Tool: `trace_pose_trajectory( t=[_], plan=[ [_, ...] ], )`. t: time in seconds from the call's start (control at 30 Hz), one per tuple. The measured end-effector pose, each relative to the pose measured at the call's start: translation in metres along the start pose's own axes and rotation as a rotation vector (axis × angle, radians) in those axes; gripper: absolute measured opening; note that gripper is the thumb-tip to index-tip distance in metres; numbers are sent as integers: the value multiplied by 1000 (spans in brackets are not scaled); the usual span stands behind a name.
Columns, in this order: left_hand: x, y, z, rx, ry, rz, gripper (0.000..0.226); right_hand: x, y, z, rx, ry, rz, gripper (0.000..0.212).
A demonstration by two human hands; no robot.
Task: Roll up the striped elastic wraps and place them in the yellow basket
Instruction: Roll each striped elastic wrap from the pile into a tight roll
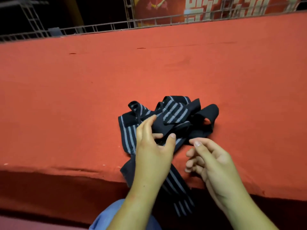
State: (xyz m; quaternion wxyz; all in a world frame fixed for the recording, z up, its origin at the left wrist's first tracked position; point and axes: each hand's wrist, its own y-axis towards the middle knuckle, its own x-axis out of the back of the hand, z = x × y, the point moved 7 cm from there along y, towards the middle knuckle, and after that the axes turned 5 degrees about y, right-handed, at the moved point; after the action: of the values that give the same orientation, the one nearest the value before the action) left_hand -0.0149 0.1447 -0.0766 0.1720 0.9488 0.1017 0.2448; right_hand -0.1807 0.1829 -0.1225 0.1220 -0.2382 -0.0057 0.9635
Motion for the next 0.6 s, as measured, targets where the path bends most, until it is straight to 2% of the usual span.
trace_pose_trajectory(
  t=[0.17,0.27,0.43,0.5,0.6],
  plan=[
    [-11,8,14,58,111,20,70,35,11,18,67,43,-94,39],
    [-14,3,19,90,109,-9,68,47,29,36,190,-183,-179,41],
    [-20,2,16,71,134,-42,63,43,65,43,230,-703,-176,82],
    [-20,0,15,56,134,-49,55,40,74,45,245,-791,-161,74],
    [-17,1,17,78,76,-101,42,54,79,45,187,-698,-275,43]
  ],
)
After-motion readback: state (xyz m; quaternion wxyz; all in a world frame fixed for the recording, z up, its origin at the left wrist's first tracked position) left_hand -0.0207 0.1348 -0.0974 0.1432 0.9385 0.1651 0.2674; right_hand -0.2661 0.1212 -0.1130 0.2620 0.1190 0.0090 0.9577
